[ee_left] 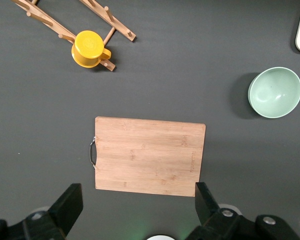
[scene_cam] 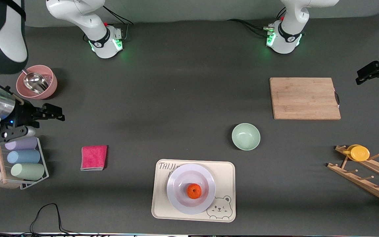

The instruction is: Place orange and plate with both arms

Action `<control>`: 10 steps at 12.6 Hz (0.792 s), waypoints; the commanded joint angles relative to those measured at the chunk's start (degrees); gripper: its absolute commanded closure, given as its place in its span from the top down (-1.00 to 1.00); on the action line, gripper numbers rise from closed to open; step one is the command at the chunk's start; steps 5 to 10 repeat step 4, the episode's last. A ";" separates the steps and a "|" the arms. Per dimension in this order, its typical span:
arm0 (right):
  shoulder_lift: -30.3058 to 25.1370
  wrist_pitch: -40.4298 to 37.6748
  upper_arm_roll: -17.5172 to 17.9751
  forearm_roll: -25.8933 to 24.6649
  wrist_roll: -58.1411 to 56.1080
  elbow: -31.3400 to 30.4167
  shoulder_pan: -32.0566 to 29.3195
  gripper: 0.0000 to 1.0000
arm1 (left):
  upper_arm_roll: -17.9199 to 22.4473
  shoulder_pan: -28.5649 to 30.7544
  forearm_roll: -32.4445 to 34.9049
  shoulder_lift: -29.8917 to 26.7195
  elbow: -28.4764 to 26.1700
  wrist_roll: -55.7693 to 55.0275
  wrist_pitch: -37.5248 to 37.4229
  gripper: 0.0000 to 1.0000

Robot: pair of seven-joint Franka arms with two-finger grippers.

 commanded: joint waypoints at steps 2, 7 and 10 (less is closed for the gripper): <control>-11.90 6.03 13.06 -2.28 1.71 -15.88 -12.51 1.00 | 0.66 0.53 -2.83 0.43 2.05 4.14 -2.81 1.00; -15.70 9.13 19.57 -2.81 6.24 -21.80 -17.71 1.00 | 0.67 0.45 -3.37 0.52 1.97 4.33 -2.82 1.00; -15.70 9.13 19.57 -2.81 6.24 -21.80 -17.71 1.00 | 0.67 0.45 -3.37 0.52 1.97 4.33 -2.82 1.00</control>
